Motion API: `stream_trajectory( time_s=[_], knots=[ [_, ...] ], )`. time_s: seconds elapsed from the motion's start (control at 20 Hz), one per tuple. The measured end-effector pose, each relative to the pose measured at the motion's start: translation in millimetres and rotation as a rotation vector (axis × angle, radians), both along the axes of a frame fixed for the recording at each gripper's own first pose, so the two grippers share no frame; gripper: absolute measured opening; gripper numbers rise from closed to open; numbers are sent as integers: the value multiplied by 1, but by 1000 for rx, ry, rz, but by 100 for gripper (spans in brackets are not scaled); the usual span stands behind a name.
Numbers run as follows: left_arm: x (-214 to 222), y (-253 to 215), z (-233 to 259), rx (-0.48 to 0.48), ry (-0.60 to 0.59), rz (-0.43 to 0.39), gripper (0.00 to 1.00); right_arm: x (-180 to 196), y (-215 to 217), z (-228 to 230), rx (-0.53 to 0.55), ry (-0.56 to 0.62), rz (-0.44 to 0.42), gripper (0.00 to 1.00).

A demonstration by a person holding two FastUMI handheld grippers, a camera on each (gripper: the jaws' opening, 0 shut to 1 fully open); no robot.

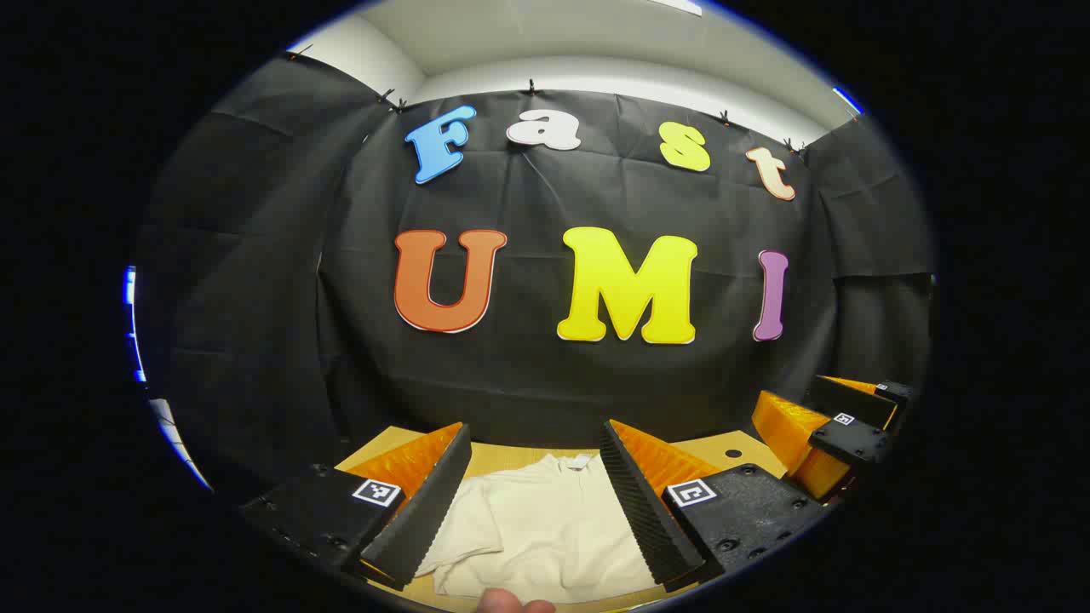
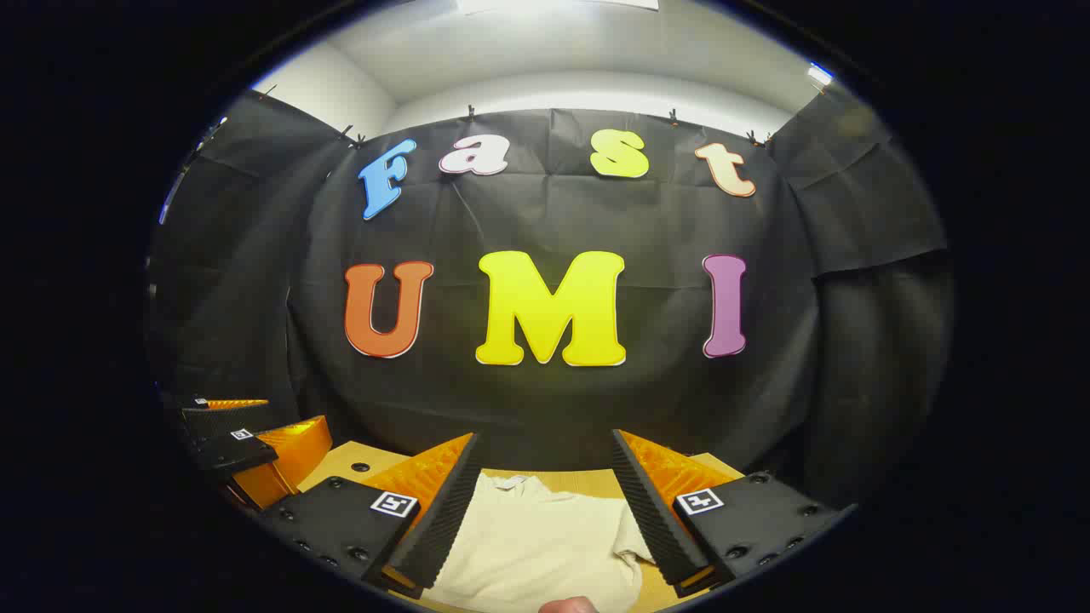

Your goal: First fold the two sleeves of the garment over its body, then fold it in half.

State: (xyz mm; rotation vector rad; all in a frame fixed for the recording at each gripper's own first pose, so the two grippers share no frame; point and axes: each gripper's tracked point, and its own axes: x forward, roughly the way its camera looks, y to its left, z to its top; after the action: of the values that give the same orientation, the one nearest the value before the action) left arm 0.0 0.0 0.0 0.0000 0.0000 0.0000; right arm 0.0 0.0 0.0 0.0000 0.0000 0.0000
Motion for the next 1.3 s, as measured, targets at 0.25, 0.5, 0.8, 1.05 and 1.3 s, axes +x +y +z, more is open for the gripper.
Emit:
stream_trajectory(
  time_s=[0.25, 0.5, 0.8, 1.05, 1.3],
  knots=[
    [0, -12, 3, 10, -6, -7, 98, 4, -5, 4, -9, -12, 20, 94],
    [0, -22, 7, 19, -11, -3, 97, 6, -20, 2, 12, -2, 8, 94],
    [-2, -32, 13, 34, -18, -5, 97, 8, -34, 8, 26, -3, 2, 94],
    [0, -39, 9, 29, -2, -7, 97, 14, -43, 8, 27, 6, 16, 94],
    [6, -43, 2, 46, 12, -6, 97, 12, -51, -5, -18, 45, 51, 94]
  ],
)
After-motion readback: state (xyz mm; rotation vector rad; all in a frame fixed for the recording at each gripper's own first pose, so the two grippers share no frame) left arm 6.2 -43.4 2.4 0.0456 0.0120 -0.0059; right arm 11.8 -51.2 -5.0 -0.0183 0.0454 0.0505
